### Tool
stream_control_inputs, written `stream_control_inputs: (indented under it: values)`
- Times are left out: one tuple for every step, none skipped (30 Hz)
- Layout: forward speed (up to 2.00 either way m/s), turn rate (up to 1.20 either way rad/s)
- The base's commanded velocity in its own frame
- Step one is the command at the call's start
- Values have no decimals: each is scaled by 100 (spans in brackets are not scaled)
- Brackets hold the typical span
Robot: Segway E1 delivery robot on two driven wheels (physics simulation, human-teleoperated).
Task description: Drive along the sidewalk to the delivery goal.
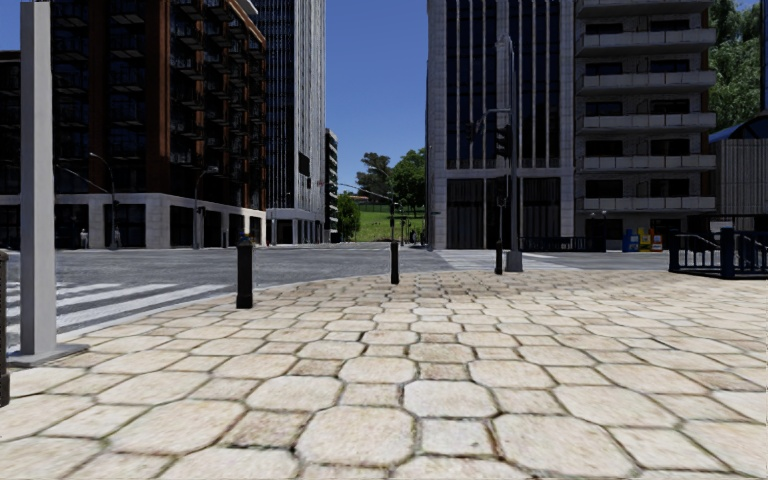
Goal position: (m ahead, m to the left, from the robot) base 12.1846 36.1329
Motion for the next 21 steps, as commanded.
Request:
stream_control_inputs:
  values:
    - [200, 15]
    - [200, 24]
    - [200, 35]
    - [200, 43]
    - [200, 46]
    - [200, 46]
    - [200, 47]
    - [200, 48]
    - [200, 48]
    - [200, 48]
    - [200, 49]
    - [200, 53]
    - [200, 62]
    - [200, 65]
    - [200, 65]
    - [200, 65]
    - [200, 65]
    - [200, 66]
    - [200, 66]
    - [200, 66]
    - [200, 66]
